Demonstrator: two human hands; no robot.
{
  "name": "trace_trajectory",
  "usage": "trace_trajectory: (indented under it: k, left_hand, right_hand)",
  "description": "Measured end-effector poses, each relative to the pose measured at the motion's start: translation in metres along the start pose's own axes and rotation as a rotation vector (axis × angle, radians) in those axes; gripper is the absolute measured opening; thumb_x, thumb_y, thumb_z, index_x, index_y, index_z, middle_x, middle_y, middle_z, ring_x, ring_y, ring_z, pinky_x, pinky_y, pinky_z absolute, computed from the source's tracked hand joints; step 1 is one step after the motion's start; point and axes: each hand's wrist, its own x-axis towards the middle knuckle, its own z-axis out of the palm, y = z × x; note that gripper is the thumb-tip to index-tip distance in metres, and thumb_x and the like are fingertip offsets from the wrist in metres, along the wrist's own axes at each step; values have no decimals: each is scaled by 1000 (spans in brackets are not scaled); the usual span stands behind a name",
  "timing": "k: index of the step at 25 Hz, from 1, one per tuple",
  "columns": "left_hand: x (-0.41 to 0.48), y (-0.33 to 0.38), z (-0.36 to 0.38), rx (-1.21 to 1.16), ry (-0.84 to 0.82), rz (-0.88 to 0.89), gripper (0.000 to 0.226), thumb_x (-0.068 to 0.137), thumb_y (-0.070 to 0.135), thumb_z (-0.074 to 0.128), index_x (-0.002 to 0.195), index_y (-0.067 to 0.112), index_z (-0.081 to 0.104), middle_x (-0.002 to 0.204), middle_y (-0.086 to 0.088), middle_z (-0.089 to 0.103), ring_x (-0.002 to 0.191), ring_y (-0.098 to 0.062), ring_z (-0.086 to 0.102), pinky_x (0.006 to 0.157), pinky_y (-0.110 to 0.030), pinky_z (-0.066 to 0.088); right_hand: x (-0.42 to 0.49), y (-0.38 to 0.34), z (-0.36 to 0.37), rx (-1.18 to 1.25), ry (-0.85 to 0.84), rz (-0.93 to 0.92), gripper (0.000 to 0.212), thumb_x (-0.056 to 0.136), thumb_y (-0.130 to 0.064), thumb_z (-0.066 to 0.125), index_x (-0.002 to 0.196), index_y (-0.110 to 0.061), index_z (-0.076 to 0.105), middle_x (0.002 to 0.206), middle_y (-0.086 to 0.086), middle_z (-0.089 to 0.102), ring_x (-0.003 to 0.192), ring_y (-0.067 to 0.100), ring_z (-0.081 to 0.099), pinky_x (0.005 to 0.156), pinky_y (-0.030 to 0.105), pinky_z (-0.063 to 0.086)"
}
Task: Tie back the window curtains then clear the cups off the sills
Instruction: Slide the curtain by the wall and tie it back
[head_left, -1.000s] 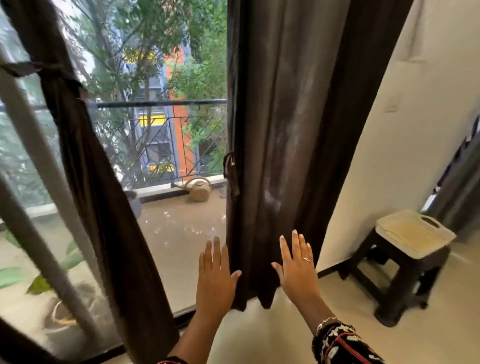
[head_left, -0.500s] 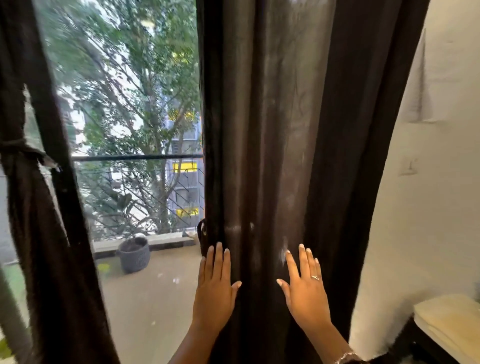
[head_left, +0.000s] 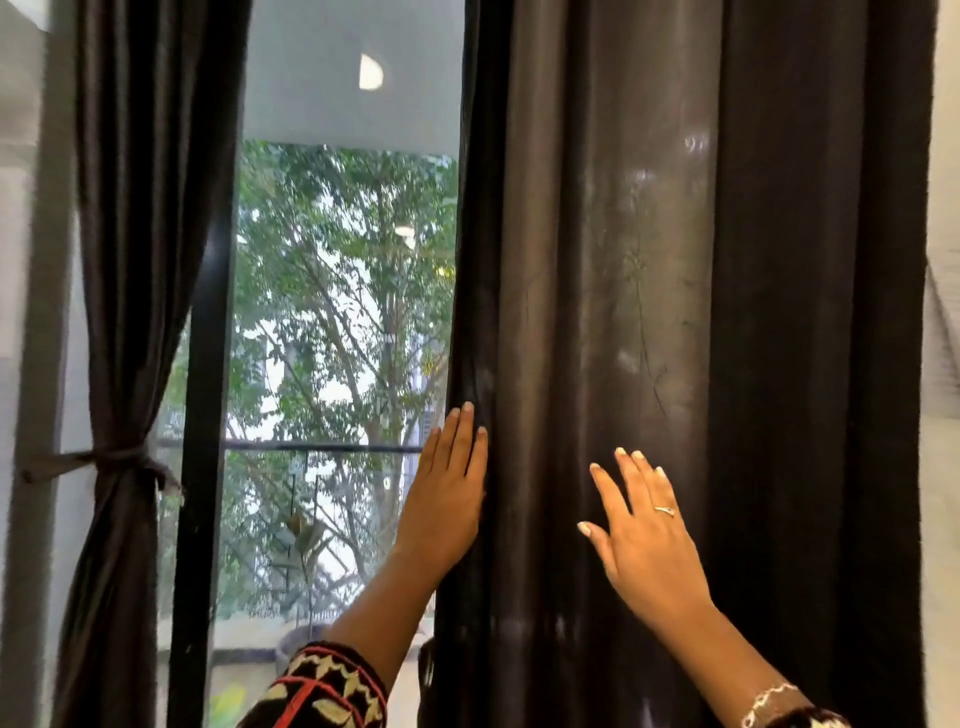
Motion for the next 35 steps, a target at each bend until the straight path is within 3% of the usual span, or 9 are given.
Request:
trace_trajectory:
  k: [5,9,12,14,16,22,26,30,35]
  left_hand:
    - [102,-39,-24,-26,143,-73,71,54,-4,73,123,-2,54,141,-25,39,132,-37,35,105,-45,32]
    - [170,-79,-46,-169,245,-151,81,49,-12,76,125,0,52,138,-28,41,127,-42,42,100,-45,30]
    - [207,-113,-70,-225,214,-151,70,79,-7,54,143,12,33,153,-17,18,139,-34,23,111,-35,20]
    - [222,-136,-81,-280,192,-186,49,97,25,36,145,19,27,153,-5,21,140,-22,22,111,-31,21]
    - [228,-171,-88,-177,245,-182,43,98,38,31,135,18,40,140,-6,42,128,-25,41,98,-35,34]
    - [205,-346,-136,198,217,-220,35,76,-2,42,104,-7,60,123,-31,54,79,-40,68,57,-41,55]
    - [176,-443,-185,412,225,-351,48,96,8,36,142,2,26,154,-16,13,130,-38,37,104,-44,34]
    - [138,-516,-214,557,134,-497,49,95,11,37,144,9,28,155,-10,16,131,-37,35,108,-43,32]
    - [129,-537,-214,366,47,-550,59,86,2,49,142,7,31,155,-10,14,133,-34,36,110,-44,31]
  right_hand:
    - [97,-4,-43,26,183,-26,76,95,-56,5,123,-4,53,120,20,59,115,36,54,109,41,28]
    - [181,-24,-85,234,334,46,79,83,-59,30,125,4,50,119,20,59,112,38,56,105,48,33]
    - [236,-47,-118,319,393,57,75,85,-53,48,132,5,43,127,23,52,120,38,49,104,44,35]
    - [264,-61,-130,358,369,90,69,88,-44,55,138,0,35,135,22,44,126,36,42,105,39,31]
    - [286,-74,-137,377,365,123,69,87,-42,56,140,-4,32,135,22,42,125,37,41,103,40,32]
    - [329,-138,-122,372,394,80,70,87,-41,57,141,-6,31,131,22,43,123,37,42,101,40,33]
    - [358,-196,-111,346,478,-58,68,89,-46,51,142,-10,29,137,13,39,127,30,37,105,35,30]
    - [384,-249,-105,330,497,-153,67,90,-48,47,143,-12,28,138,10,38,129,27,35,106,34,29]
    - [396,-257,-91,282,469,-156,63,92,-48,42,143,-14,27,137,9,38,128,26,34,106,31,28]
